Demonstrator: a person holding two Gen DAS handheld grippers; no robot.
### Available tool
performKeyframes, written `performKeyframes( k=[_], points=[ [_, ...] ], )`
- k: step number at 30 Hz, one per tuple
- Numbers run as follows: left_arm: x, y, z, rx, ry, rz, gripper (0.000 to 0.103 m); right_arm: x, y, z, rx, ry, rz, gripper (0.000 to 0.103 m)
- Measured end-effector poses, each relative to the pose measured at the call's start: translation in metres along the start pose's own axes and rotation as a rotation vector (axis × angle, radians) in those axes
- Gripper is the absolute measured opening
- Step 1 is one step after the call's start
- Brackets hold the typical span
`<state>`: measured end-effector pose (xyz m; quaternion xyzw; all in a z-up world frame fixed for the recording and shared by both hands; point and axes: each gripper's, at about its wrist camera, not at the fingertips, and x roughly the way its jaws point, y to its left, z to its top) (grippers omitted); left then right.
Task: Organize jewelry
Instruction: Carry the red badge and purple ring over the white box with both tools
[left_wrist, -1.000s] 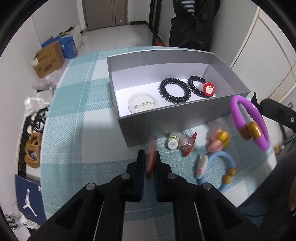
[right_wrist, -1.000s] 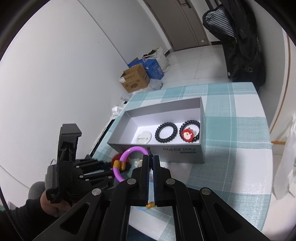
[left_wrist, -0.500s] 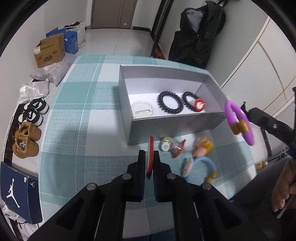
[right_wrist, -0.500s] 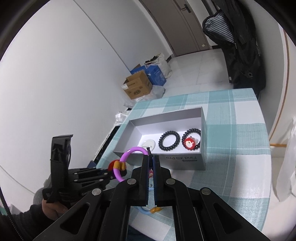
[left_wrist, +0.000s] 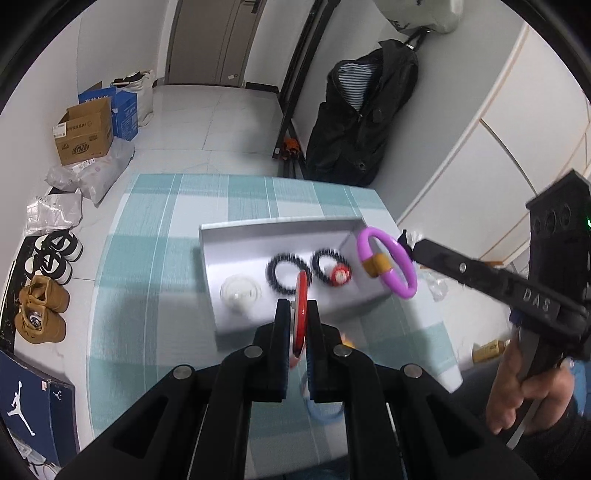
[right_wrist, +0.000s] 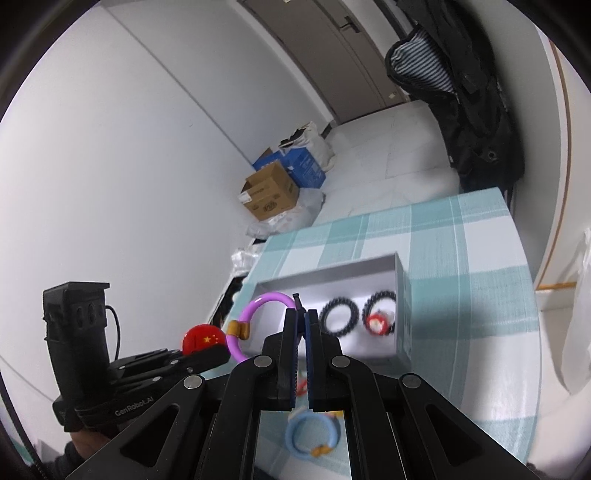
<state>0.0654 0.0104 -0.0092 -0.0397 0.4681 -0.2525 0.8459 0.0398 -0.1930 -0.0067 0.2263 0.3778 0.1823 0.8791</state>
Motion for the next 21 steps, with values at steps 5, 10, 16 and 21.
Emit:
performKeyframes(
  k=[5, 10, 16, 21],
  points=[
    [0.018, 0.002, 0.017, -0.010, 0.021, 0.013, 0.004, 0.017, -0.006, 0.014, 0.030, 0.003, -0.027, 0.003],
    [0.033, -0.001, 0.023, 0.011, 0.056, 0.023, 0.004, 0.038, -0.019, 0.022, 0.058, 0.040, -0.065, 0.003],
    [0.050, 0.003, 0.025, -0.019, 0.109, 0.011, 0.004, 0.056, -0.029, 0.023, 0.092, 0.080, -0.092, 0.003],
    [0.060, 0.006, 0.026, -0.031, 0.144, 0.016, 0.004, 0.069, -0.031, 0.019, 0.085, 0.123, -0.120, 0.003]
  ],
)
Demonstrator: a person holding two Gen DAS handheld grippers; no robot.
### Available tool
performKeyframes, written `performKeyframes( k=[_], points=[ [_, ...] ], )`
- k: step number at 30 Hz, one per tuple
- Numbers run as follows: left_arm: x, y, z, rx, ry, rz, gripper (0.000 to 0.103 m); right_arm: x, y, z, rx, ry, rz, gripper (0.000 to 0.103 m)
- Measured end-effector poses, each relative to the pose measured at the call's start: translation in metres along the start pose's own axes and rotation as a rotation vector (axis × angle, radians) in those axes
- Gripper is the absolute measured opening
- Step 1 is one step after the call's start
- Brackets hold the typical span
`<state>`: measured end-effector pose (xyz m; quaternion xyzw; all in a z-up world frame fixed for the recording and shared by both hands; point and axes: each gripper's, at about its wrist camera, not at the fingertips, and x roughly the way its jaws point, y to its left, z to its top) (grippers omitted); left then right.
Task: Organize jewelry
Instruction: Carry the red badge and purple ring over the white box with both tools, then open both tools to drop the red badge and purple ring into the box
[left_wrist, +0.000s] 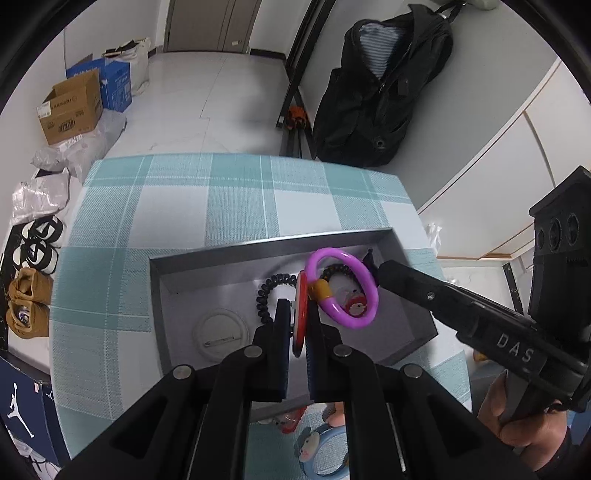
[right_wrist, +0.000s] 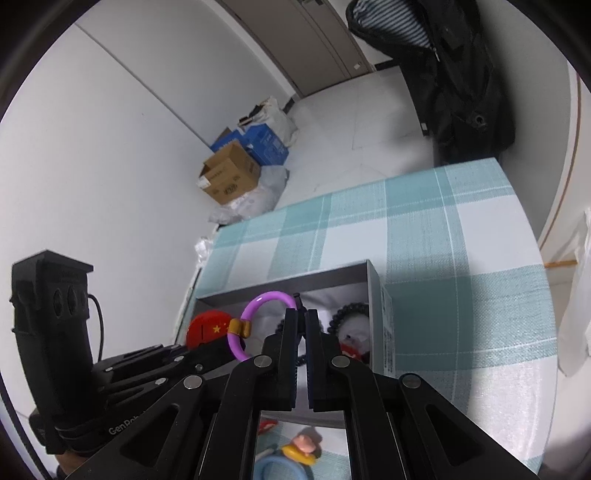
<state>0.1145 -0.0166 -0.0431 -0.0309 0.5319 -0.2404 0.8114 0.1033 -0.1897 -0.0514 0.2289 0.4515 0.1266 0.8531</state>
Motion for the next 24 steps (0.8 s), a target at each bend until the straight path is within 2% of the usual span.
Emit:
performKeyframes(
  k=[13, 16, 17, 19, 20, 21, 24],
  points=[
    [0.009, 0.004, 0.005, -0.055, 0.041, -0.051, 0.005, 0.004, -0.009, 0.001, 0.033, 0.017, -0.013, 0.006],
    [0.009, 0.013, 0.004, -0.112, 0.051, -0.090, 0.021, 0.002, -0.008, 0.001, 0.029, 0.006, -0.012, 0.006],
    [0.007, 0.014, 0.004, -0.122, 0.041, -0.096, 0.031, 0.000, -0.006, 0.001, 0.024, 0.003, -0.010, 0.007],
    [0.000, 0.012, 0.003, -0.114, 0.015, -0.100, 0.044, -0.004, -0.004, 0.001, 0.007, -0.011, -0.003, 0.012],
    [-0.004, 0.010, 0.003, -0.102, -0.003, -0.084, 0.053, -0.007, -0.002, 0.001, -0.001, -0.020, -0.008, 0.018],
    [-0.009, 0.009, 0.002, -0.093, -0.027, -0.072, 0.056, -0.008, -0.002, 0.001, -0.006, -0.026, -0.007, 0.023],
    [-0.014, 0.007, 0.002, -0.085, -0.040, -0.085, 0.057, -0.011, -0.001, -0.001, -0.017, -0.034, -0.012, 0.027]
  ],
)
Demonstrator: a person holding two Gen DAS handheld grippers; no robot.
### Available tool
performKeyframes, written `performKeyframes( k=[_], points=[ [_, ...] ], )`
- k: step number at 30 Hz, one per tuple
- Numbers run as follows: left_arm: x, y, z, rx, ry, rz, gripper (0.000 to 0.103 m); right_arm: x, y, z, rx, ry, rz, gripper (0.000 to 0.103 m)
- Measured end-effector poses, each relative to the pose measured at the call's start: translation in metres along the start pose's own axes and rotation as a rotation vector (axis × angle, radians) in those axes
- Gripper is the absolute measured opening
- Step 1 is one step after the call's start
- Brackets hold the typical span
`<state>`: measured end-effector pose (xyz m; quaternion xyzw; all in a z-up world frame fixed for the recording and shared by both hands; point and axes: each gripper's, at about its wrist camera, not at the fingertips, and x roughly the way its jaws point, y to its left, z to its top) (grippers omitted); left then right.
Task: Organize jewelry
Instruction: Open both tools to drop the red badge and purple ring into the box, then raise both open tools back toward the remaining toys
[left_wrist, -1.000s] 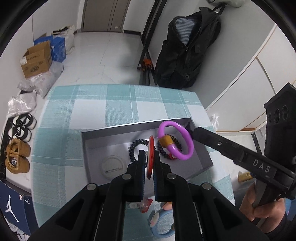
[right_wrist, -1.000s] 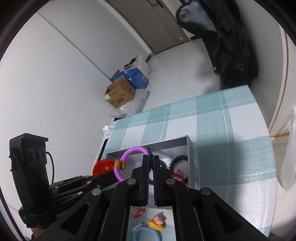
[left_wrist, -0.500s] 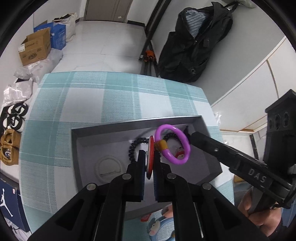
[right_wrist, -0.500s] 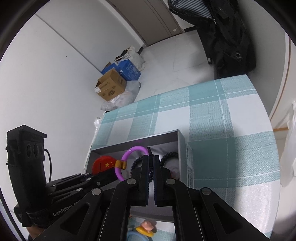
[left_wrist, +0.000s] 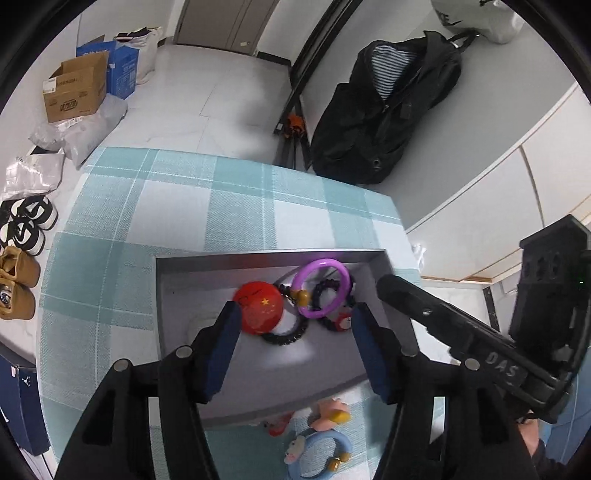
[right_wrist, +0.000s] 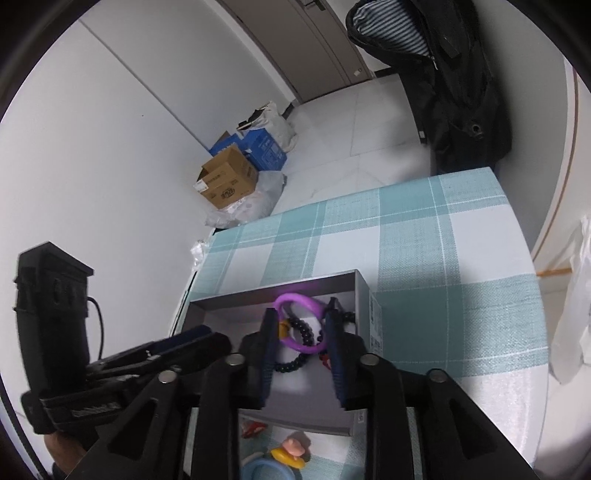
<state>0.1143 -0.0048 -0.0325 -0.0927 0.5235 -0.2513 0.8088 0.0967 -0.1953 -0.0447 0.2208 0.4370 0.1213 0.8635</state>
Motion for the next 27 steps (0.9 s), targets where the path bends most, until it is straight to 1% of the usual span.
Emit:
performKeyframes(
  k=[4, 8, 13, 14, 15, 16, 19, 23, 26, 27],
  points=[
    [-0.002, -0.003, -0.002, 0.024, -0.008, 0.019, 0.057, -0.004, 0.001, -0.002, -0.016, -0.004, -0.004, 0.029],
    [-0.005, -0.006, -0.007, 0.047, -0.017, 0.046, 0.057, -0.011, 0.004, -0.003, -0.035, -0.028, -0.004, 0.037],
    [-0.011, -0.010, -0.013, 0.075, -0.038, 0.077, 0.057, -0.016, 0.006, -0.004, -0.055, -0.045, -0.009, 0.038],
    [-0.013, -0.011, -0.014, 0.082, -0.046, 0.082, 0.057, -0.016, 0.006, -0.004, -0.058, -0.047, -0.010, 0.039],
    [-0.015, -0.012, -0.016, 0.089, -0.052, 0.091, 0.057, -0.017, 0.006, -0.006, -0.065, -0.051, -0.019, 0.045],
    [-0.016, -0.013, -0.017, 0.095, -0.056, 0.097, 0.057, -0.019, 0.007, -0.007, -0.075, -0.057, -0.032, 0.046],
    [-0.020, -0.014, -0.023, 0.111, -0.069, 0.110, 0.057, -0.024, 0.009, -0.011, -0.098, -0.066, -0.029, 0.048],
    [-0.027, -0.014, -0.033, 0.125, -0.082, 0.130, 0.057, -0.031, 0.012, -0.018, -0.119, -0.079, -0.015, 0.057],
    [-0.032, -0.013, -0.043, 0.135, -0.088, 0.139, 0.057, -0.038, 0.016, -0.025, -0.143, -0.087, -0.009, 0.059],
    [-0.033, -0.013, -0.046, 0.138, -0.094, 0.149, 0.057, -0.039, 0.018, -0.027, -0.151, -0.089, -0.007, 0.062]
  ],
)
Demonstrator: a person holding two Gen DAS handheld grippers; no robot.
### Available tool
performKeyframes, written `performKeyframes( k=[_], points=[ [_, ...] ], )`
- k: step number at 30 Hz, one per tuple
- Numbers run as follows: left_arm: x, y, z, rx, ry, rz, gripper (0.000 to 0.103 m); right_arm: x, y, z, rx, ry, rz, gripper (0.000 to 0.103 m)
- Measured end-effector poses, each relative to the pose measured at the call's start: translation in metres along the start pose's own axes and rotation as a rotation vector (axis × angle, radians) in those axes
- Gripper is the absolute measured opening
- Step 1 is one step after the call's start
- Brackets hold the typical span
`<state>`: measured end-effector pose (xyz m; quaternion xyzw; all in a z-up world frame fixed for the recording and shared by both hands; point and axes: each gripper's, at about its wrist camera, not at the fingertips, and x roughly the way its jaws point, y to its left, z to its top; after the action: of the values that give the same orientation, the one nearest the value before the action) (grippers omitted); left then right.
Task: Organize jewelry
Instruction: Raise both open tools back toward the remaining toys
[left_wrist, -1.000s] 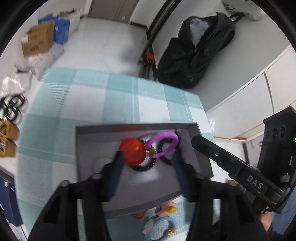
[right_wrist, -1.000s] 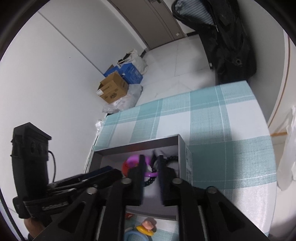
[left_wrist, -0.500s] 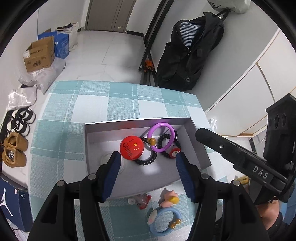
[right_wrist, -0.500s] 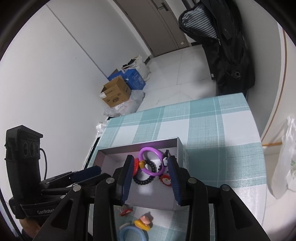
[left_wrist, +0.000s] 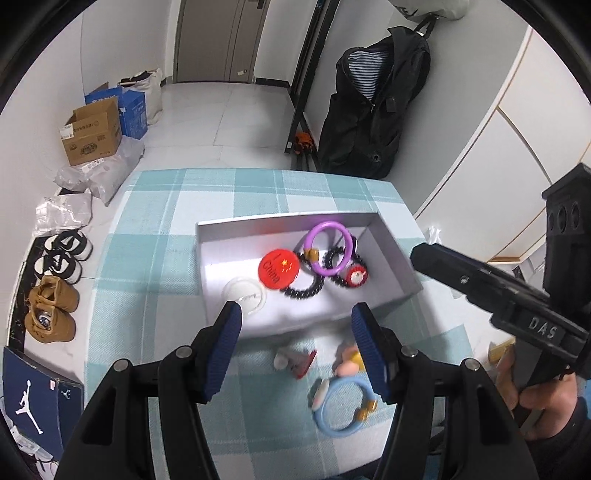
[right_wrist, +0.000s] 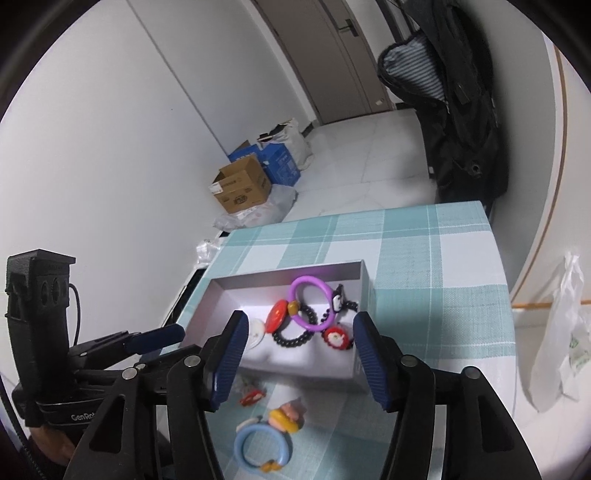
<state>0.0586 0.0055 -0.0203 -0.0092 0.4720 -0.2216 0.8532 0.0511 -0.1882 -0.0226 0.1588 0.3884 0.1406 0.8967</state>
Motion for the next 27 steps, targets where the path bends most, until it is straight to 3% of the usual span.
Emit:
performKeyframes(
  k=[5, 14, 18, 20, 27],
  points=[
    [-0.007, 0.000, -0.012, -0.001, -0.013, 0.035, 0.057, -0.011, 0.007, -0.009, -0.025, -0.019, 0.000, 0.072],
    [-0.012, 0.005, -0.045, -0.029, 0.042, 0.038, 0.058, -0.032, 0.008, -0.032, -0.046, -0.013, -0.008, 0.083],
    [-0.011, 0.005, -0.050, -0.050, 0.072, -0.003, 0.075, -0.039, 0.006, -0.040, -0.058, -0.006, -0.018, 0.086],
    [-0.008, 0.004, -0.051, -0.052, 0.096, -0.039, 0.076, -0.042, 0.004, -0.043, -0.057, -0.003, -0.023, 0.090],
    [0.010, -0.015, -0.065, 0.027, 0.161, -0.006, 0.076, -0.050, -0.001, -0.051, -0.042, 0.014, -0.049, 0.099]
  ],
)
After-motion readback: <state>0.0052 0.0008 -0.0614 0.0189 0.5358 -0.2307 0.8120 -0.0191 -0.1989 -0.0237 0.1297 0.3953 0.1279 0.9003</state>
